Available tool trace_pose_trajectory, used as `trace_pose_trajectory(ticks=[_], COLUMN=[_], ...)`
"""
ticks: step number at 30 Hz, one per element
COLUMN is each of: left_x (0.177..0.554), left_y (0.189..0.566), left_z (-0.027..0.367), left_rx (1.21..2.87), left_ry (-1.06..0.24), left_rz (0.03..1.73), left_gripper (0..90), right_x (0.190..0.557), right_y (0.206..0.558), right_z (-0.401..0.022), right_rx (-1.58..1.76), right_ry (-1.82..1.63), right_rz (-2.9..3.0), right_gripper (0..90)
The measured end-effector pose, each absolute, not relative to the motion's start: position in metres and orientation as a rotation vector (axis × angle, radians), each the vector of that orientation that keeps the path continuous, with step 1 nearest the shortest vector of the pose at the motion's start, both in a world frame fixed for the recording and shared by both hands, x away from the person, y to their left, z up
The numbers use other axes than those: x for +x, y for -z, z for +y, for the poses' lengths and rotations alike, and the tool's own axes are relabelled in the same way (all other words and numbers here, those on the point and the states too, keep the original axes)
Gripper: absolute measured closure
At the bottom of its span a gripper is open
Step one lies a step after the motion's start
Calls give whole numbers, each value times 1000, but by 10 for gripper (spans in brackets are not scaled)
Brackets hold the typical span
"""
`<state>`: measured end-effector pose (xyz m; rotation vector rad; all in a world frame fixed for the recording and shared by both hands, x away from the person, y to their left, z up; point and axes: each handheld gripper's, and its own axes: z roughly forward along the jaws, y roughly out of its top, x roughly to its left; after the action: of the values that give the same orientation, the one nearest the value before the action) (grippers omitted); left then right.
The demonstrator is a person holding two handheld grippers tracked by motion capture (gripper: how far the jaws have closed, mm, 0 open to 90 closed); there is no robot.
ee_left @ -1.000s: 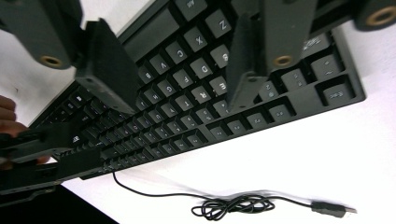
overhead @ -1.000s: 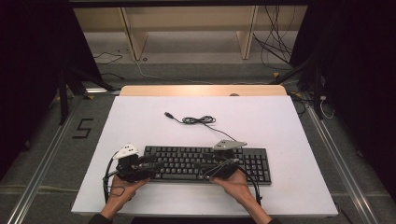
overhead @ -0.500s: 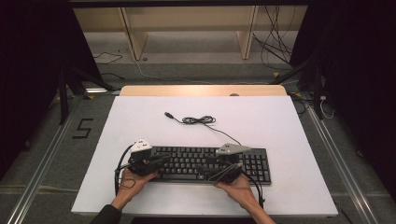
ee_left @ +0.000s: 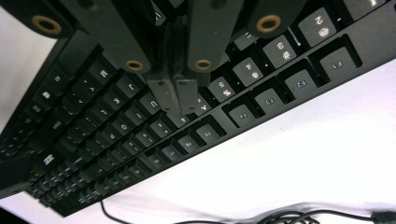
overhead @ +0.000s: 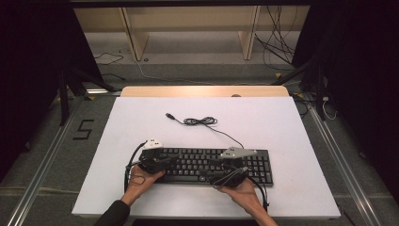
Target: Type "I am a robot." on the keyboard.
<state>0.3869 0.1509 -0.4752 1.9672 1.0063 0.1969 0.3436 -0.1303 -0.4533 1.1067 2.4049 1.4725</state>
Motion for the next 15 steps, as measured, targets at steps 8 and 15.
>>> trace_pose_trajectory(ticks=[8, 15], left_x=[391, 394], left_y=[477, 480], left_z=[148, 149], left_rx=[1982, 2000], left_ry=[-202, -201], left_rz=[1010, 1017], left_gripper=[889, 890], right_x=[342, 341], right_y=[453, 453], right_z=[-130, -129], right_rx=[1098, 1095], right_ry=[-1472, -1475], right_rz=[2412, 2413], right_gripper=[411, 389])
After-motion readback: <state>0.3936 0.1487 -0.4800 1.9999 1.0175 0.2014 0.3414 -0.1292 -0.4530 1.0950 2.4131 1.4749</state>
